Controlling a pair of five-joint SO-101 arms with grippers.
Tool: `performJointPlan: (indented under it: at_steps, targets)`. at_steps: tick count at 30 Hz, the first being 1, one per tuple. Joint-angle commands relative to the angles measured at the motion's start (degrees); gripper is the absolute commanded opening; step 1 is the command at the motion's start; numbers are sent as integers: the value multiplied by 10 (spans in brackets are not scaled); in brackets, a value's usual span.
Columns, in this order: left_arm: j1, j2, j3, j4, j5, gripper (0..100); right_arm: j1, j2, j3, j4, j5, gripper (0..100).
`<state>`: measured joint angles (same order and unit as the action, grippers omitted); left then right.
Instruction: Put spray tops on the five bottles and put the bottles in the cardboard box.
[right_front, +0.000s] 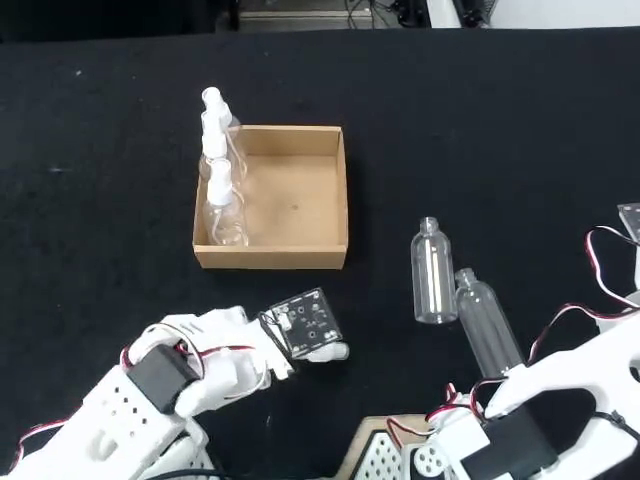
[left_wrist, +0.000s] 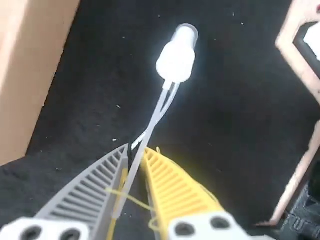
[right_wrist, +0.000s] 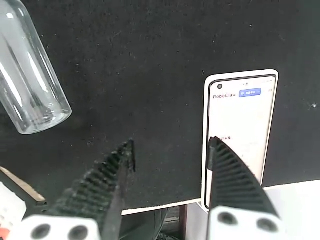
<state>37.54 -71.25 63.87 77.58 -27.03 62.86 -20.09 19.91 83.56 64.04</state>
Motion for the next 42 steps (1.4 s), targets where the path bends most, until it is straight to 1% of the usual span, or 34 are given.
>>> performJointPlan:
  at_steps: [1, 4, 8, 10, 13, 15, 20, 23, 25, 27, 29, 32, 35, 38, 42]
  targets:
    - [29, -14, -1, -33, -8, 30, -3, 0, -26, -4, -3, 220]
    - [66, -7, 0, -41, -8, 30, -3, 0, -26, -4, -3, 220]
    - [73, 47, 0, -63, -7, 46, -2, -1, -27, 10, -2, 220]
    - [73, 84, -5, -86, -7, 123, -4, -4, -27, 29, -2, 220]
    - [71, 123, -31, -97, 26, 263, -18, -4, -29, 45, -2, 220]
    - [58, 128, -62, -75, 32, 263, -22, -4, -29, 47, -2, 220]
    - [-11, 128, -145, 25, -22, 237, -36, -4, -29, 47, -1, 220]
    - [-86, 128, -179, 73, -33, 237, -54, -5, -29, 47, -1, 220]
    - [-144, 130, -179, 83, -40, 237, -70, -5, -29, 47, -2, 220]
    - [-192, 128, -162, 81, -37, 237, -87, -5, -29, 51, -4, 220]
    - [-217, 128, -145, 81, -28, 237, -107, -5, -30, 69, -4, 220]
    - [-220, 128, -112, 79, 34, 237, -142, -5, -30, 94, -4, 220]
    - [-236, 128, -71, 35, 83, 240, -173, -5, -30, 105, -3, 220]
    - [-270, 128, -55, 13, 103, 242, -205, -5, -30, 104, -2, 220]
    - [-291, 132, -48, 16, 106, 243, -231, -6, -34, 118, -5, 220]
